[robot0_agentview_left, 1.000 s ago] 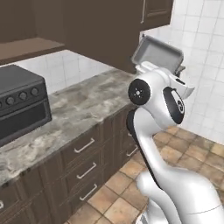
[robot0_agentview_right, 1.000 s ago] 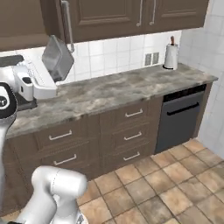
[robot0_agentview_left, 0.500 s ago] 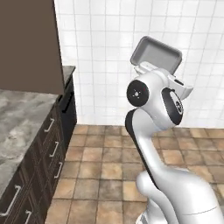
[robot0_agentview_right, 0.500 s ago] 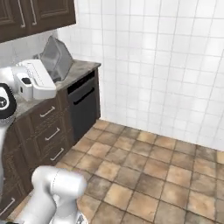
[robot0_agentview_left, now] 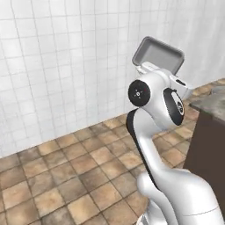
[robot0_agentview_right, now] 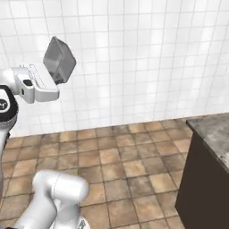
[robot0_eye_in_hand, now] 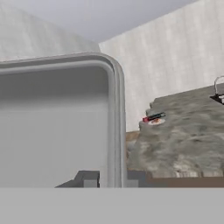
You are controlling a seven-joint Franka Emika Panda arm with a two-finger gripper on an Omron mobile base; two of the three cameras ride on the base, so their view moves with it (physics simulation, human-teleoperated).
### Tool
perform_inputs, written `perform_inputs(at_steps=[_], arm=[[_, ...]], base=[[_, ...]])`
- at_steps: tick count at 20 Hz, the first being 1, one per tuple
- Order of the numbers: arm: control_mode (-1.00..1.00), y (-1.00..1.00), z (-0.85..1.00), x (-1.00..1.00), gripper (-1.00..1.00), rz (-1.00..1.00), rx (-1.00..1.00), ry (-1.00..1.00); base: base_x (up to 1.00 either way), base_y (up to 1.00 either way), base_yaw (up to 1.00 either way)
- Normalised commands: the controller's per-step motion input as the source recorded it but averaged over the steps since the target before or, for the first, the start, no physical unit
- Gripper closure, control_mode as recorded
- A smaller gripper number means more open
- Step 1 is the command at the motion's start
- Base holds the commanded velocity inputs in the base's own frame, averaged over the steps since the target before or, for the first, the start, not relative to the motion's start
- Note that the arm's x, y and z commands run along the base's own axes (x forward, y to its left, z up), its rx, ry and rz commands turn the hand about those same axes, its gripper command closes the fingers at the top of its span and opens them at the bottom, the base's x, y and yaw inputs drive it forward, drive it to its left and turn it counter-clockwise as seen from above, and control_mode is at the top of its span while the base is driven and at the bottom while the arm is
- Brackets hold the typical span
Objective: Retrieve the tupperware and aluminum foil from the cabinet and place them on the dining counter near the plate with shrimp and steak to prepare for storing leftovers.
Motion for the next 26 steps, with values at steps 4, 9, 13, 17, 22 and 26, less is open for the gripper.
perform_inputs(at_steps=[4,9,13,17,22,26], arm=[[1.0,0.0,0.0,0.0,1.0,0.0,0.0,0.0],[1.0,0.0,0.0,0.0,1.0,0.0,0.0,0.0],[1.0,0.0,0.0,0.0,1.0,0.0,0.0,0.0],[1.0,0.0,0.0,0.0,1.0,0.0,0.0,0.0],[1.0,0.0,0.0,0.0,1.0,0.0,0.0,0.0],[1.0,0.0,0.0,0.0,1.0,0.0,0.0,0.0]], base=[[0.69,0.45,-0.7],[1.0,0.81,-0.5],[1.0,0.91,-0.43],[1.0,0.74,-0.51],[1.0,0.63,-0.56],[1.0,0.63,-0.56]])
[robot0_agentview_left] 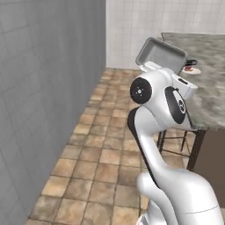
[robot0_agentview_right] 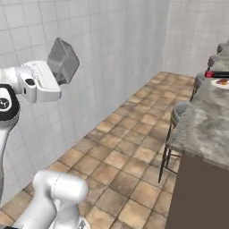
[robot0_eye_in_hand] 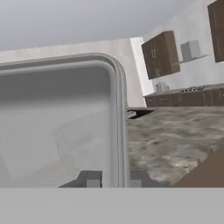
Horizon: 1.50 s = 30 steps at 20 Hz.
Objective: Retrieve the tupperware and aluminum foil from the cabinet and place them on the dining counter near the plate with shrimp and steak to prepare for storing leftovers.
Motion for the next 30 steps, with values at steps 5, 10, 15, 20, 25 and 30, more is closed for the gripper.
perform_inputs(at_steps=[5,10,15,20,25,30], arm=[[1.0,0.0,0.0,0.0,1.0,0.0,0.0,0.0],[1.0,0.0,0.0,0.0,1.0,0.0,0.0,0.0],[1.0,0.0,0.0,0.0,1.0,0.0,0.0,0.0],[1.0,0.0,0.0,0.0,1.0,0.0,0.0,0.0],[1.0,0.0,0.0,0.0,1.0,0.0,0.0,0.0],[1.0,0.0,0.0,0.0,1.0,0.0,0.0,0.0]], base=[[1.0,0.61,-0.57],[0.96,0.5,-0.59],[0.88,0.46,-0.62],[0.99,0.62,-0.57],[1.0,0.85,-0.55],[1.0,0.9,-0.56]])
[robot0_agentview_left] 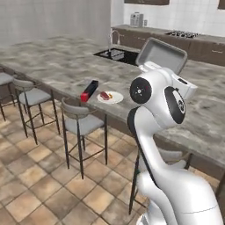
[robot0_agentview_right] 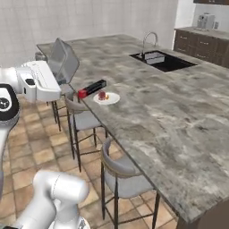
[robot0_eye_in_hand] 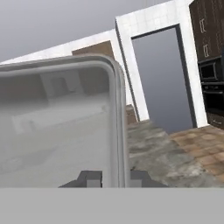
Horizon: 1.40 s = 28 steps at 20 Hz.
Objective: Retrieve the tupperware and aluminum foil from the cabinet and place them on the dining counter near the plate with shrimp and steak to prepare for storing leftovers.
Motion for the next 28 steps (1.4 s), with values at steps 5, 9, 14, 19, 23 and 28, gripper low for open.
perform_inputs(at_steps=[5,9,14,19,23,28], arm=[[1.0,0.0,0.0,0.0,1.0,0.0,0.0,0.0],[1.0,0.0,0.0,0.0,1.0,0.0,0.0,0.0],[1.0,0.0,0.0,0.0,1.0,0.0,0.0,0.0],[1.0,0.0,0.0,0.0,1.0,0.0,0.0,0.0],[1.0,0.0,0.0,0.0,1.0,0.0,0.0,0.0],[-1.0,0.0,0.0,0.03,1.0,0.0,0.0,0.02]], base=[[0.99,0.93,-0.57],[0.81,0.99,-0.59],[0.57,1.0,-0.61],[0.53,1.0,-0.59],[0.42,1.0,-0.47],[0.19,0.3,-0.07]])
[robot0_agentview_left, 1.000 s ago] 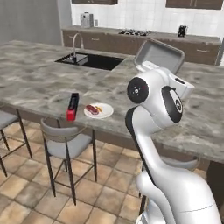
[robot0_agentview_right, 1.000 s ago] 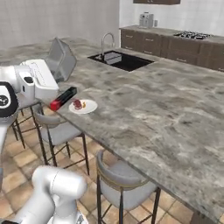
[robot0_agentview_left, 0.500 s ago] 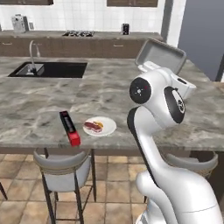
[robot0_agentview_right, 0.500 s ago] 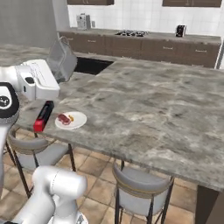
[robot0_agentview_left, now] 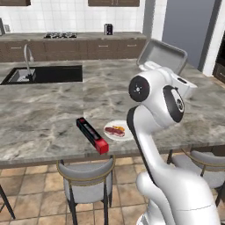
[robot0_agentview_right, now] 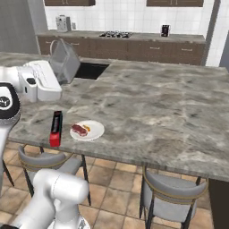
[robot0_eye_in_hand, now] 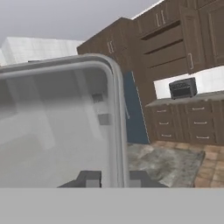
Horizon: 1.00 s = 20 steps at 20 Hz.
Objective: Retrieve the tupperware and aluminum foil from the cabinet and place them on the dining counter near the plate with shrimp and steak to prepare for storing leftovers.
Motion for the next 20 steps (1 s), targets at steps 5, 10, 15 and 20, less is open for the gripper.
perform_inputs(at_steps=[5,10,15,20], arm=[[-1.0,-0.34,-0.1,0.1,1.0,0.0,0.08,0.17],[-1.0,-0.24,-0.69,0.02,1.0,-0.01,0.09,0.16],[-1.0,0.0,-1.0,0.06,1.0,-0.3,0.16,0.04],[-1.0,0.0,-0.79,0.19,1.0,-0.3,0.3,0.17]], base=[[0.0,0.0,0.0],[0.0,0.0,0.0],[0.0,0.0,0.0],[0.0,0.0,0.0]])
